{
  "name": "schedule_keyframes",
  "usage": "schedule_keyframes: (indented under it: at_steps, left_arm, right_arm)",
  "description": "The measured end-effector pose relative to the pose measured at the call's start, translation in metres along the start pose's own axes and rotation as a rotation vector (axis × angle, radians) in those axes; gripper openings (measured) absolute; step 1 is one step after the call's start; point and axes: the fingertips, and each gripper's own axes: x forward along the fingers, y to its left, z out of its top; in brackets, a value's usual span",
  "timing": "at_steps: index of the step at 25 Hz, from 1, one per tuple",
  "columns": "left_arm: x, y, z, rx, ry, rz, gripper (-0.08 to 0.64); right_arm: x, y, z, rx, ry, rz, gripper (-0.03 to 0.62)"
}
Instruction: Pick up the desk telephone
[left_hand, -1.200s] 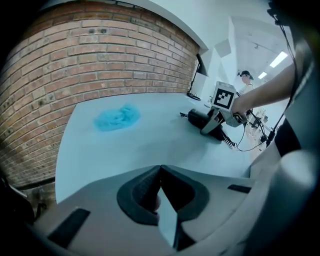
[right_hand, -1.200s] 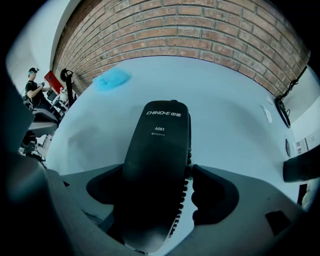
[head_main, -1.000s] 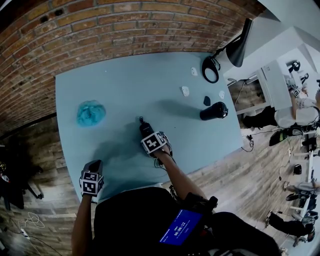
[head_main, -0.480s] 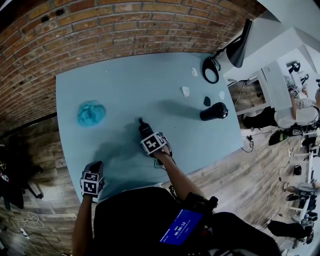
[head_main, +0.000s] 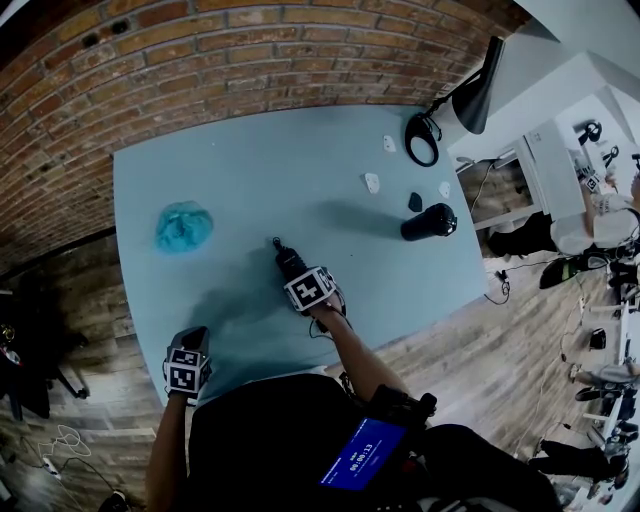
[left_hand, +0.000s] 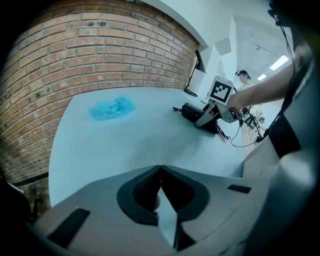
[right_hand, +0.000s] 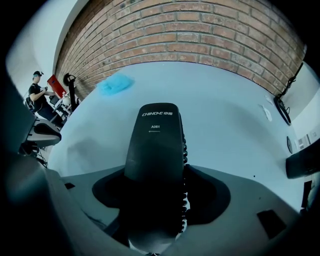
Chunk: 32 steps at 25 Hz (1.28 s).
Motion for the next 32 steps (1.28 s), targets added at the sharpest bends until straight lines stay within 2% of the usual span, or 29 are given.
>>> schedule_keyframes:
  at_steps: [8, 12, 15, 21, 28, 32]
  left_arm:
    - [-0.003, -0.002, -0.003, -0.003, 0.001, 0.004, 0.025]
    - [-0.003, -0.002, -0.007, -0.006, 0.005, 0.005, 0.025]
    - [-0.003, -0.002, -0.008, -0.008, 0.006, 0.008, 0.025]
    - [-0.004, -0.002, -0.009, -0.009, 0.007, 0.012, 0.025]
    - [-0.003, -0.002, -0.010, -0.009, 0.009, 0.017, 0.025]
    - [-0.003, -0.004, -0.010, -0.012, 0.012, 0.019, 0.025]
  right_arm:
    - [-0.006, -0.009, 0.005, 0.003, -0.041, 0.006, 0.317]
    - [-0.007, -0.005, -0.001, 0.067, -0.024, 0.073, 0.311]
    - [-0.010, -0.003, -0.006, 0.091, -0.006, 0.090, 0.307]
    - [-0.011, -0.004, 0.002, 0.074, -0.067, 0.074, 0.296]
    - [-0.013, -0.005, 0.005, 0.163, -0.121, 0.103, 0.290]
    - [-0.015, -0.005, 0.006, 0.176, -0.140, 0.111, 0.290]
